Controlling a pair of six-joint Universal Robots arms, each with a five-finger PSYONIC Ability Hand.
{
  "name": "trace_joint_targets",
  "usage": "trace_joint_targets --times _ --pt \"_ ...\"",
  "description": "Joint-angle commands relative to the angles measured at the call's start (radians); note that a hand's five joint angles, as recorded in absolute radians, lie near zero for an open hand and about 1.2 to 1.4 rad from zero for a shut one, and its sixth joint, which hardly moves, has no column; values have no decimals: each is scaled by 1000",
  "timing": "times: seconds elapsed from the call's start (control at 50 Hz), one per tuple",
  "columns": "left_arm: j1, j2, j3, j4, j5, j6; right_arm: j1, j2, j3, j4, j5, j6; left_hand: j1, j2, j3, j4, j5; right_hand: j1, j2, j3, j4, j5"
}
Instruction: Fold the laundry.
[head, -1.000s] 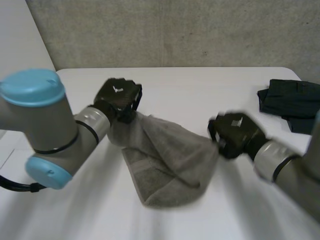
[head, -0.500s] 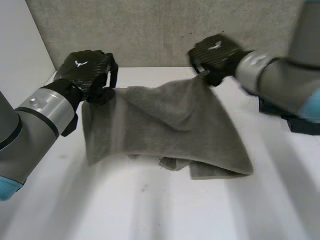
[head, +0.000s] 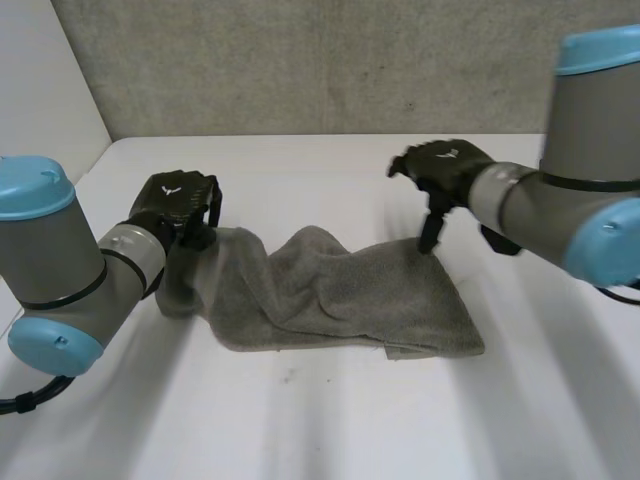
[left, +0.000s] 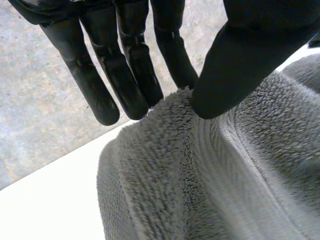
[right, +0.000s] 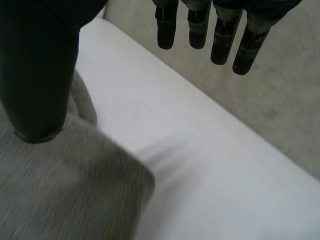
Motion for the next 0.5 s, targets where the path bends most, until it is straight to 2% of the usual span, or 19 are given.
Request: trace_joint_targets --times 0.02,0.16,0.24,0.34,0.5 --pt "30 -15 -22 33 9 47 -137 -181 421 -87 -55 -24 -583 -600 -604 -606 -591 -27 -45 -40 -59 -68" --pt "36 108 -170 24 18 82 -224 -301 757 -234 -126 -125 -601 -617 -621 -624 -609 48 30 35 16 6" --pt "44 178 -275 24 50 122 -232 -309 884 -338 -163 -140 -586 -603 -607 -609 -594 115 97 103 83 74" --pt "70 238 -390 13 105 178 -235 -307 973 -438 -201 -137 -557 -574 -577 -580 -565 168 150 156 136 127" --pt "106 211 -416 19 128 196 -232 -283 1009 -560 -229 -137 -557 -573 -577 -580 -565 274 256 261 242 232"
